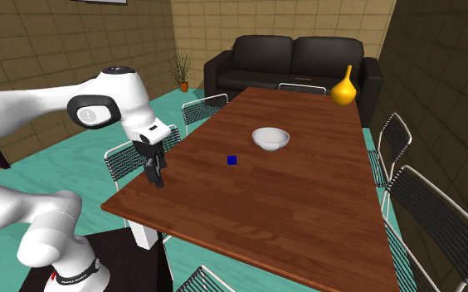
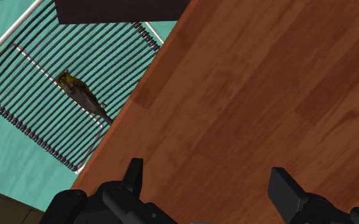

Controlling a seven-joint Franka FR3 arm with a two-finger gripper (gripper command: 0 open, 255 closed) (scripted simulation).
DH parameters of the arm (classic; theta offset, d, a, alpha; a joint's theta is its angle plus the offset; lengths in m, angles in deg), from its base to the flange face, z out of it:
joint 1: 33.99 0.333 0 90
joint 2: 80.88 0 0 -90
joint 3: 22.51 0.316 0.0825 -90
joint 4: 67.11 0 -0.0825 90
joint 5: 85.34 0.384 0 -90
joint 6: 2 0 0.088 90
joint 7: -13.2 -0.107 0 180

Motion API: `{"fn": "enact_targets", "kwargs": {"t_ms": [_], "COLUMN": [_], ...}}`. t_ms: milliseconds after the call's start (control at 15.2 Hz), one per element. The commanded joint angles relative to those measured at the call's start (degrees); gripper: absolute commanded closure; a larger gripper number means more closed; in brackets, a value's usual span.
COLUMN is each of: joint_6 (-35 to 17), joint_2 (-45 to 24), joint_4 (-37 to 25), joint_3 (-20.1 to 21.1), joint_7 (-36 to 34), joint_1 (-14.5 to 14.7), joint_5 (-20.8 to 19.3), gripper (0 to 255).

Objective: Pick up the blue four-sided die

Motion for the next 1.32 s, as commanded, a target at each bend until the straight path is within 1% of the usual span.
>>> {"fn": "enact_targets", "kwargs": {"t_ms": [0,330,660,990,1254], "joint_6": [0.0,-4.6,-7.7,-9.3,-9.5], "joint_2": [0.0,-10.8,-21.7,-32.5,-41.2], "joint_4": [0.0,-5.1,-11.7,-19.7,-27.3], "joint_3": [0.0,2.0,4.1,6.2,7.9], "joint_7": [0.0,0.4,0.8,1.0,0.9], "joint_1": [0.0,2.2,3.9,5.5,6.8], "joint_5": [0.0,1.1,1.7,1.5,0.8], "gripper": [0,0,0,0,0]}}
